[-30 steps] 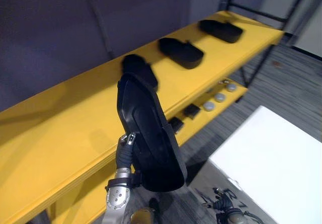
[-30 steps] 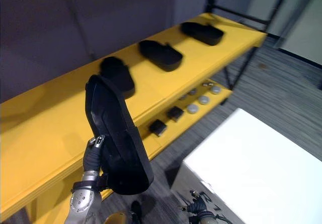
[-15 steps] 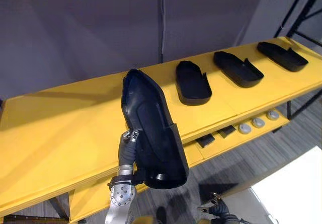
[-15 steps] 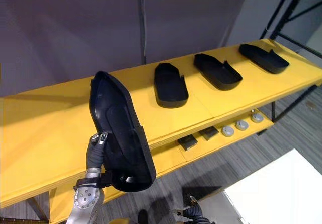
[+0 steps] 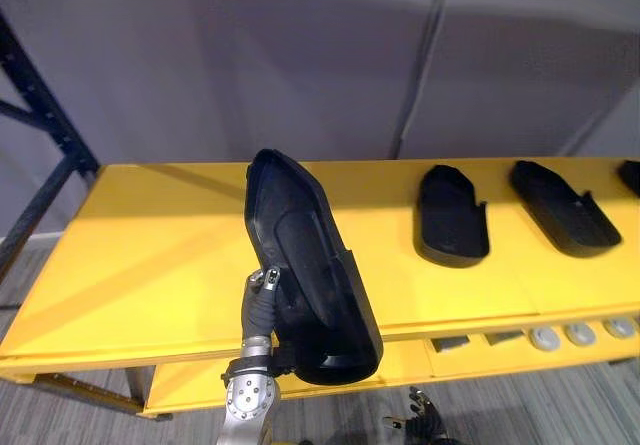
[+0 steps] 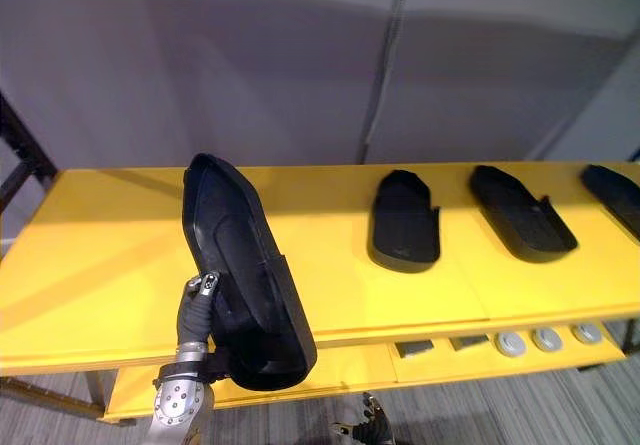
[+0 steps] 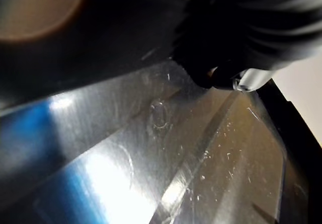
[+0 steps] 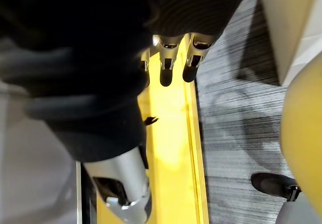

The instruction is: Walk over and take plastic housings, then place them on the shelf

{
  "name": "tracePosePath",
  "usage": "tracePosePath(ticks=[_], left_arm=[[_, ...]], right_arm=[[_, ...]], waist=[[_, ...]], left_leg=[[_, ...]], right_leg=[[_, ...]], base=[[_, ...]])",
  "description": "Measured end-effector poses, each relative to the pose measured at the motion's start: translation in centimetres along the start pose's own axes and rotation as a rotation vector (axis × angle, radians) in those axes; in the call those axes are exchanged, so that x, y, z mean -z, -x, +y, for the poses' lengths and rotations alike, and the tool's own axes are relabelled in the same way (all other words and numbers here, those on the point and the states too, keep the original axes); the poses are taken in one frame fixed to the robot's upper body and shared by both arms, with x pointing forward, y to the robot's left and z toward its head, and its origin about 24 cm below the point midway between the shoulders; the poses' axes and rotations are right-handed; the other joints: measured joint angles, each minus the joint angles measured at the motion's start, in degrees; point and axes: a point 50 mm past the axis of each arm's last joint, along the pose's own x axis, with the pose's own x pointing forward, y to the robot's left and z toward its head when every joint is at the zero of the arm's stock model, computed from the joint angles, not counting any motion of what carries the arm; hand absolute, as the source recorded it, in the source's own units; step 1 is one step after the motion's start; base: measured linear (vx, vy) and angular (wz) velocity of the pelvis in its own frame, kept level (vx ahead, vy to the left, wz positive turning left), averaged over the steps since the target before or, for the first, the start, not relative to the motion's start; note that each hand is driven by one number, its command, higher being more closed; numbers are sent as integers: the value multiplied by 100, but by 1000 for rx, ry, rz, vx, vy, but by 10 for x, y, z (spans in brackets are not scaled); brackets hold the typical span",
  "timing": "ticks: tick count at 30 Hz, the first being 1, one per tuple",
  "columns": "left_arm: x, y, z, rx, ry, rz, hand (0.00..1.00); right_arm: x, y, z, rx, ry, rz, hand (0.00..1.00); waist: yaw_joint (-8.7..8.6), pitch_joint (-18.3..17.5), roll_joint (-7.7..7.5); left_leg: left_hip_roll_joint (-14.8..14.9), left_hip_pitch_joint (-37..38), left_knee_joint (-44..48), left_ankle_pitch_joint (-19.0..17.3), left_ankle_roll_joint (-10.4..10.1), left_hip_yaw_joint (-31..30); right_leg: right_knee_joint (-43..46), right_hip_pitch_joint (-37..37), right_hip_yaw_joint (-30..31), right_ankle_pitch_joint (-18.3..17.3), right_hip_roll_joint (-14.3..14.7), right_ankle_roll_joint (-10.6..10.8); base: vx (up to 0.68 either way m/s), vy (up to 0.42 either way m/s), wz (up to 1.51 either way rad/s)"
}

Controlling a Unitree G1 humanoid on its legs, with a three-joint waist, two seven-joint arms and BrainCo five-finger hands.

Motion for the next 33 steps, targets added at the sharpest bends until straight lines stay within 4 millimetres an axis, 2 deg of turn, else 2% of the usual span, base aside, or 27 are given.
tracePosePath(ticks=[1,2,3,4,5,6,7,8,9,10,11,12,13,14,16,19,21,22,23,24,25,26,27,28,29,33], left_arm=[[0,0,1,-5,0,0,100],[-3,0,1,-7,2,-10,100],[-5,-1,1,-7,4,-19,100],[-9,-2,2,-12,6,-35,100],[-9,-2,5,-25,3,-41,100],[-8,-2,5,-24,3,-33,100],[-7,-2,5,-24,6,-28,100],[-5,-2,2,-15,22,-17,100],[-4,-2,-1,-5,25,-14,100],[-2,-3,-4,10,26,-8,100],[0,-8,-6,20,20,-6,100],[2,-9,-6,21,15,-1,100],[6,-10,-5,19,0,15,100],[9,-10,-3,20,-10,25,100],[8,-11,-1,24,-19,21,100],[6,-11,-2,35,-27,14,100],[3,-10,-2,35,-20,3,100],[-1,-11,-2,32,-17,-15,100],[-2,-13,-3,28,-9,-19,100],[-2,-13,-4,27,-2,-19,100],[-2,-12,-7,22,11,-17,100],[-2,-12,-9,19,22,-16,100],[-2,-12,-10,22,25,-15,100],[-1,-11,-12,39,20,-9,100],[-1,-10,-12,47,15,-10,100],[-2,-10,-16,65,9,-14,100]], right_arm=[[-3,-1,-1,5,-1,-9,0],[-8,-4,-2,18,-3,-24,0],[-12,-5,-1,18,-6,-37,0],[-19,-8,-2,20,-2,-55,0],[-27,-11,-6,29,12,-78,0],[-30,-12,-9,40,19,-86,0],[-30,-12,-11,49,21,-86,0],[-29,-12,-15,58,29,-82,0],[-27,-12,-18,66,33,-74,0],[-21,-11,-23,79,29,-49,0],[-14,-11,-17,72,10,-15,0],[-10,-11,-14,63,2,2,0],[-3,-10,-6,48,-16,31,0],[-2,-10,-1,38,-31,40,0],[-3,-10,6,25,-43,36,0],[-15,-12,8,13,-37,-10,0],[-23,-13,9,11,-33,-44,0],[-23,-12,11,0,-29,-44,0],[-18,-10,13,-9,-27,-32,0],[-16,-9,12,-5,-27,-24,0],[-10,-7,9,3,-24,-10,0],[-6,-6,7,8,-21,2,0],[-5,-5,6,9,-20,6,0],[-2,-4,4,13,-21,13,0],[0,-3,3,15,-21,16,0],[5,-1,5,15,-27,33,0]], waist=[[25,12,11],[59,49,-97],[57,62,-111],[62,90,-93],[43,128,-56],[-21,119,-54],[-29,115,-48],[-45,66,17],[-95,31,75],[-213,-37,98],[-317,-36,-82],[-316,-32,-145],[-291,-41,-183],[-282,-40,-188],[-260,-33,-195],[-65,-7,-223],[-80,42,-267],[-96,101,-276],[-167,112,-326],[-164,114,-329],[-152,115,-334],[-152,111,-341],[-172,99,-336],[-207,104,-224],[-210,93,-202],[-130,16,-199]], left_leg=[[5,-66,88,11,-17,17],[12,-188,209,-33,-374,100],[157,-336,595,-301,-231,471],[633,-552,1321,-584,-211,1022],[1308,-653,1904,-796,-413,1346],[1802,-590,1990,-838,-489,1376],[1986,-527,1896,-819,-513,1378],[2265,-355,1494,-601,-449,1294],[2352,-296,1172,-277,-481,1191],[2132,-198,774,-454,-991,1065],[1857,-206,524,-391,-1076,985],[1753,-229,480,-353,-1022,954],[1651,-261,477,-347,-1007,921],[1599,-276,514,-339,-989,924],[1601,-281,590,-359,-929,965],[1619,-290,775,-471,-768,1323],[1500,-184,771,-558,-584,1549],[1449,-137,756,-581,-501,1625],[1379,-109,716,-583,-414,1571],[1301,-85,684,-575,-379,1572],[1113,-83,618,-573,-376,1566],[906,-144,576,-546,-351,1520],[844,-188,581,-532,-359,1454],[827,-195,523,-504,-392,1324],[830,-204,492,-418,-379,1271],[937,-178,404,-264,-395,1189]], right_leg=[[124,-39,-61,-7,-10,-10],[257,-130,-55,8,-127,-40],[234,-134,-53,9,-141,-39],[203,-146,-57,7,-110,-41],[204,-141,-44,3,-83,-48],[206,-135,0,-7,-139,-64],[201,-134,34,-8,-174,-62],[83,-90,29,-11,-239,-55],[-6,-58,4,-26,-258,-12],[-123,-47,-74,-27,-402,124],[-197,-73,-176,111,-644,253],[-241,-76,-181,216,-721,261],[-347,-49,-187,498,-788,311],[-384,-23,-164,752,-829,361],[-344,-48,-102,1036,-844,383],[67,-456,-115,1232,-928,142],[257,-612,26,1255,-1053,94],[848,-797,347,675,-892,346],[1395,-921,795,52,-440,353],[1541,-934,1012,-173,-234,329],[1531,-934,1297,-542,48,163],[1320,-876,1462,-795,78,-149],[1172,-788,1492,-899,34,-79],[1015,-729,1402,-878,69,-83],[932,-679,1344,-810,83,-116],[501,-387,1126,-581,160,-132]], base=[[13,-14,71],[-28,-15,50],[6,-84,32],[69,-157,-5],[96,-113,-18],[64,9,-25],[33,190,-21],[28,223,-11],[43,364,9],[41,428,55],[26,445,60],[-4,403,56],[-19,349,26],[-26,359,20],[-40,228,-3],[-124,187,-51],[-169,182,-54],[-165,60,-17],[-164,22,-5],[-136,-24,18],[-108,-14,20],[-98,-16,28],[-72,-31,43],[-47,-35,44],[-25,-51,52],[52,-56,17]])
